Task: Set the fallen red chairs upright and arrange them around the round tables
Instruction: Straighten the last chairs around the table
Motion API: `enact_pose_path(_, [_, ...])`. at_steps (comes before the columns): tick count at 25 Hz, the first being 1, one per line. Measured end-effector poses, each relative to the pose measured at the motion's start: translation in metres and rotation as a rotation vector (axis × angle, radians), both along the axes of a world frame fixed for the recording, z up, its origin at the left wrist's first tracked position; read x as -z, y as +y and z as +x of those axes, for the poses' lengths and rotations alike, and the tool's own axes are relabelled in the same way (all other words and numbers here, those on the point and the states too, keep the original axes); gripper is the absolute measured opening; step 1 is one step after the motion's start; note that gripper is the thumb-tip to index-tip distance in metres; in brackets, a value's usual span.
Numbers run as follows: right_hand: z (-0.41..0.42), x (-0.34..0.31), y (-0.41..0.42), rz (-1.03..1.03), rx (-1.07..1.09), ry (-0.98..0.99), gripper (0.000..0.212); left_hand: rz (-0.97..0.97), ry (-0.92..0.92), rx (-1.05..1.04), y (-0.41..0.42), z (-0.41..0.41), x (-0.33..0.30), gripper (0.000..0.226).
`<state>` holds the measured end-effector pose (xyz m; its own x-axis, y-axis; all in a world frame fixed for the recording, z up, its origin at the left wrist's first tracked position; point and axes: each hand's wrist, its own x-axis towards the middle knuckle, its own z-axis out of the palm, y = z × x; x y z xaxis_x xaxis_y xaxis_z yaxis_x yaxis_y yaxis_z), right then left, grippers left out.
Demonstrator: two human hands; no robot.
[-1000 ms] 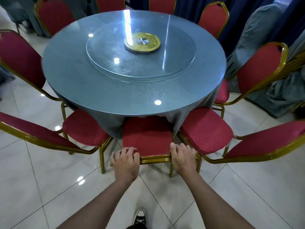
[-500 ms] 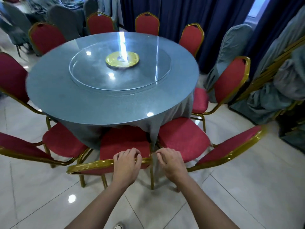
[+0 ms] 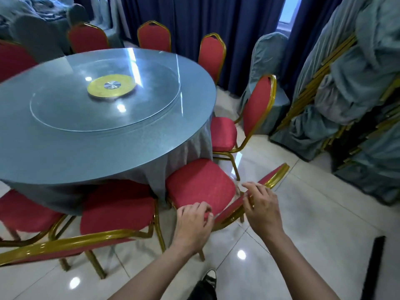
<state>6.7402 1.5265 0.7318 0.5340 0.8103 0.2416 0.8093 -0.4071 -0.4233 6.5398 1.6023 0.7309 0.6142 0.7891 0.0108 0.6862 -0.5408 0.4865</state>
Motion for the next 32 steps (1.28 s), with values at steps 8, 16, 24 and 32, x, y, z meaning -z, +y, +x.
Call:
enact_pose_path(8, [0.135, 0.013, 0.009, -0.183, -0.023, 0.024, 0.039, -0.13, -0.011, 0.01, 0.008, 0.148, 0.019, 0.032])
enact_pose_path(16, [0.227, 0.046, 0.018, -0.346, -0.19, 0.141, 0.064, -0.207, 0.111, -0.235, -0.029, 0.208, 0.035, 0.048])
enact_pose_path(24, [0.267, 0.071, 0.067, -0.243, -0.442, 0.24, 0.063, 0.041, 0.069, -0.631, -0.021, 0.252, 0.05, 0.051])
enact_pose_path(32, [0.291, 0.071, 0.178, -0.29, -0.569, 0.243, 0.072, 0.057, 0.103, -0.716, 0.071, 0.267, 0.055, 0.062])
